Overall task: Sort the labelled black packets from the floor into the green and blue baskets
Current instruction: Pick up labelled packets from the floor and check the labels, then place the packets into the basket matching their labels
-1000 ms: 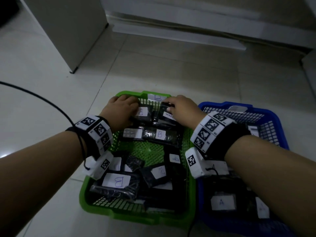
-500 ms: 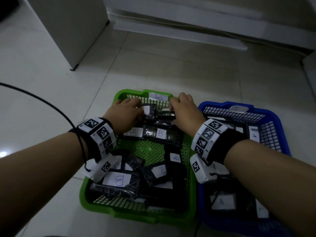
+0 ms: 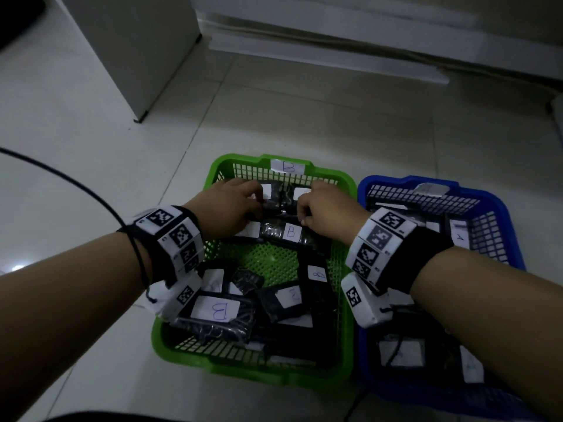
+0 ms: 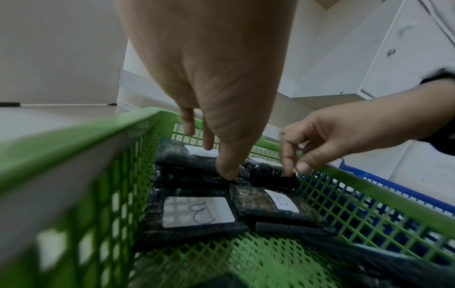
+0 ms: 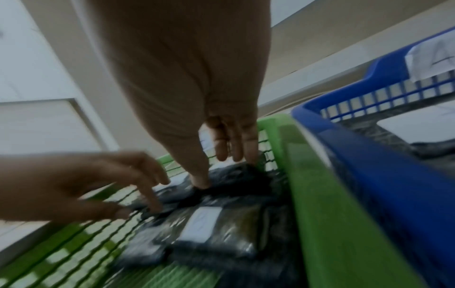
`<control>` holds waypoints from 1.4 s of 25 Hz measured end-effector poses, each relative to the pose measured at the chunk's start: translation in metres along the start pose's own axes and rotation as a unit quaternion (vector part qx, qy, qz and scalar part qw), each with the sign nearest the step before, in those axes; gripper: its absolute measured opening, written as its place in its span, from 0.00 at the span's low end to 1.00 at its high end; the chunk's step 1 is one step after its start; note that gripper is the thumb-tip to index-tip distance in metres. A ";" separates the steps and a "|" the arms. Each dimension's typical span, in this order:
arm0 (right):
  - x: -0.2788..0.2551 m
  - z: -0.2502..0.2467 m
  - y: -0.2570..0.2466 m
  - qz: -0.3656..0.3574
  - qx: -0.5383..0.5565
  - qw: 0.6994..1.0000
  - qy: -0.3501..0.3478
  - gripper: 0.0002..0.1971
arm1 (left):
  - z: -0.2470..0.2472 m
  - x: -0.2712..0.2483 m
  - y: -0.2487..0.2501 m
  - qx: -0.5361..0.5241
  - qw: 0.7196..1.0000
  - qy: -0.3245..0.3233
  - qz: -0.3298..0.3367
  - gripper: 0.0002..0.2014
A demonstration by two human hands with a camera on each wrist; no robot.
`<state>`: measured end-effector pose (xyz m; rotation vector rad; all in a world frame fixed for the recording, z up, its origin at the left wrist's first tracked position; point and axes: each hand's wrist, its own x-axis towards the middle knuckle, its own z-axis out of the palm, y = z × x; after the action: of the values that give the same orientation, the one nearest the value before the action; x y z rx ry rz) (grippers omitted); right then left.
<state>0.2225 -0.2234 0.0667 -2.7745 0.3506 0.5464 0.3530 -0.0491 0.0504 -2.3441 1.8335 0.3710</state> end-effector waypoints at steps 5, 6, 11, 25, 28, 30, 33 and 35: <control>-0.022 0.025 -0.028 0.009 -0.111 0.971 -0.211 0.30 | -0.001 -0.023 0.012 0.020 0.982 -0.183 0.036 0.19; -0.021 0.028 -0.031 0.019 -0.109 0.970 -0.218 0.34 | 0.001 -0.026 0.013 0.074 0.975 -0.204 0.049 0.24; -0.028 0.027 -0.044 -0.002 -0.023 0.976 -0.218 0.27 | 0.003 -0.034 0.011 0.112 0.954 -0.272 0.053 0.33; -0.016 0.034 -0.040 -0.075 -0.098 0.975 -0.187 0.14 | -0.016 -0.028 -0.019 -0.070 0.985 0.028 -0.158 0.14; -0.011 0.027 -0.040 -0.036 0.066 0.993 -0.087 0.12 | -0.007 -0.025 -0.010 -0.049 0.979 0.051 -0.192 0.12; -0.007 0.022 -0.043 -0.009 0.196 0.977 -0.082 0.13 | -0.004 -0.024 -0.005 -0.007 0.978 0.054 -0.200 0.12; 0.000 0.024 -0.048 -0.001 0.235 0.964 -0.123 0.20 | -0.003 -0.025 0.000 0.037 0.983 0.053 -0.171 0.17; 0.004 0.029 -0.048 0.006 0.245 0.964 -0.108 0.20 | -0.003 -0.027 0.002 0.020 0.994 0.033 -0.106 0.18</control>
<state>0.2302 -0.1700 0.0509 -2.2165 0.3903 0.6570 0.3454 -0.0256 0.0609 -2.5191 1.5789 0.2312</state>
